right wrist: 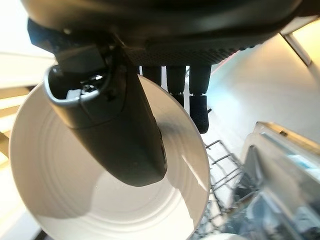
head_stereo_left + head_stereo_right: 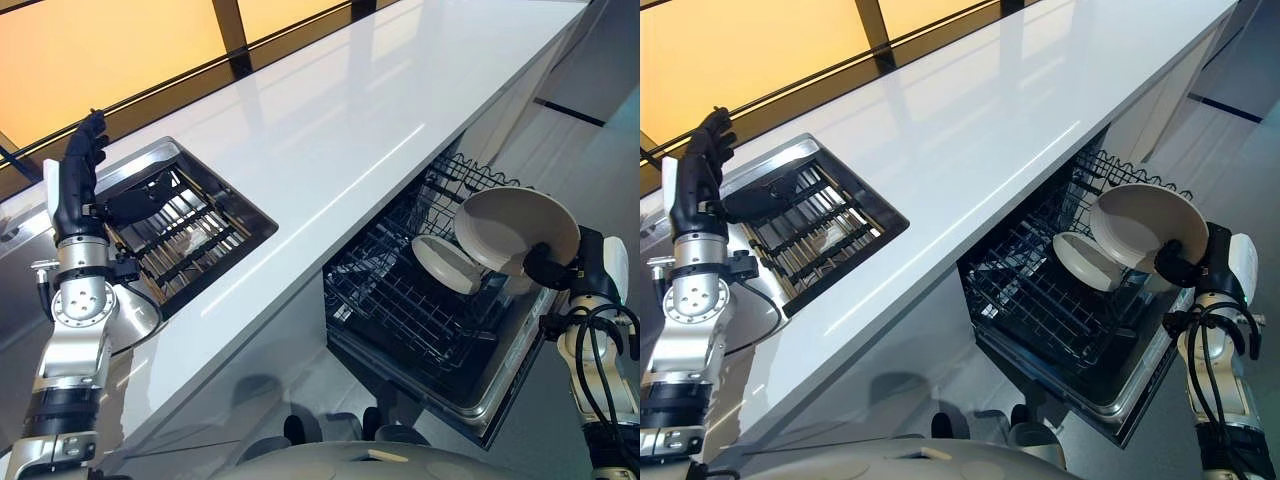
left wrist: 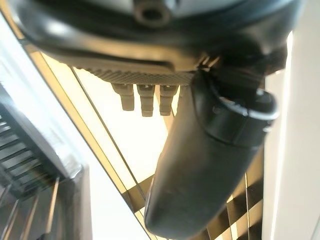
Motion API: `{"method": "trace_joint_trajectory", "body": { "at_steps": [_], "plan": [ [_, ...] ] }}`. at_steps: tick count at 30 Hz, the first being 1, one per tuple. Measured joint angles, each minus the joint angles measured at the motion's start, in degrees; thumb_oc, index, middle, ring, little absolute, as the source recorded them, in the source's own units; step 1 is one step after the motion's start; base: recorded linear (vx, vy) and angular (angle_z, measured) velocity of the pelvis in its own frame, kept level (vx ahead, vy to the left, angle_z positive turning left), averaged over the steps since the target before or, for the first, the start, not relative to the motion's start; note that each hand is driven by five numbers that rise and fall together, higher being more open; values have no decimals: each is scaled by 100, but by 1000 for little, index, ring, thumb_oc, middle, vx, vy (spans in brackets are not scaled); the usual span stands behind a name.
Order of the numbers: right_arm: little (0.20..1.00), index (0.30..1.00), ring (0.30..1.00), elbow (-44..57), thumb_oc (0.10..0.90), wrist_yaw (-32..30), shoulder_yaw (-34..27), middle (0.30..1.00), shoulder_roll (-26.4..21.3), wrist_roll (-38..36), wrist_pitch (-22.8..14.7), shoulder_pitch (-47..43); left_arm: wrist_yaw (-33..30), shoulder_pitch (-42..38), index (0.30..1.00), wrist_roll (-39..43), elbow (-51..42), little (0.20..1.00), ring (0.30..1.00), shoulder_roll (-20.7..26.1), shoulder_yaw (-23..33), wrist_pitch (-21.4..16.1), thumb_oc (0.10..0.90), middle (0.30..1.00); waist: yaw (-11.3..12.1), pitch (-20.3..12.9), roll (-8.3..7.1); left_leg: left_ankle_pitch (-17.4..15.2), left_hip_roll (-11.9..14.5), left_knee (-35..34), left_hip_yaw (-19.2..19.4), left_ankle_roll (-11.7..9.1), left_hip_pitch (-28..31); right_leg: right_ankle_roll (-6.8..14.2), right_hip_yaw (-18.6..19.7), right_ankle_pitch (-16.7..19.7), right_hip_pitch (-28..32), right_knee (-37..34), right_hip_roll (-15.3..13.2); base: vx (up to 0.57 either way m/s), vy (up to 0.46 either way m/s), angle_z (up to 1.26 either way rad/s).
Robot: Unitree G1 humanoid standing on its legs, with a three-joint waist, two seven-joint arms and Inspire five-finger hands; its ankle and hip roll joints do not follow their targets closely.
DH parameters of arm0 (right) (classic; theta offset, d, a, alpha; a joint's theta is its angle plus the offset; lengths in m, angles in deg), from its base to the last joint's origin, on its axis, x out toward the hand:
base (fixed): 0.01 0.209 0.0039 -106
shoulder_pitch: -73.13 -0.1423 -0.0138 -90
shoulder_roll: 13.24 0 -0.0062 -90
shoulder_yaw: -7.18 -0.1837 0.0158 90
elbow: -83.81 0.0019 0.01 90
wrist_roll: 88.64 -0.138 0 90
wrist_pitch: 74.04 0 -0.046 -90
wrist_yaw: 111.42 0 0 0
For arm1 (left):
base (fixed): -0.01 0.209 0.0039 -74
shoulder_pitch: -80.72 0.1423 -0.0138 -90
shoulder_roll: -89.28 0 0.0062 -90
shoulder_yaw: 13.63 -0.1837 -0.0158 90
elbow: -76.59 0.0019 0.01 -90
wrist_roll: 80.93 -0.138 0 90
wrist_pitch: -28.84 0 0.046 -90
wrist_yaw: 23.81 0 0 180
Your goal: Pick up plates and place into dishwasher.
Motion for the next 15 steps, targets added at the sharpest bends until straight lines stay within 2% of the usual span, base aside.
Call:
{"method": "trace_joint_trajectory", "body": {
  "at_steps": [10,15],
  "plan": [
    [200,300,300,224,100,965,93,300,-300,541,183,-1,-5,121,900,2,0,900,900,6,0,0,800,900,2,-7,-38,-18,2,2,47,-6,-3,-28,70,19,-30,0,8,-1,1,-3],
    [200,300,300,303,100,1387,410,300,-356,650,235,-9,-6,124,900,3,0,900,900,6,0,0,800,900,14,-8,-40,-18,4,1,47,-6,-3,-27,65,19,-30,0,7,0,0,0]
  ]
}}
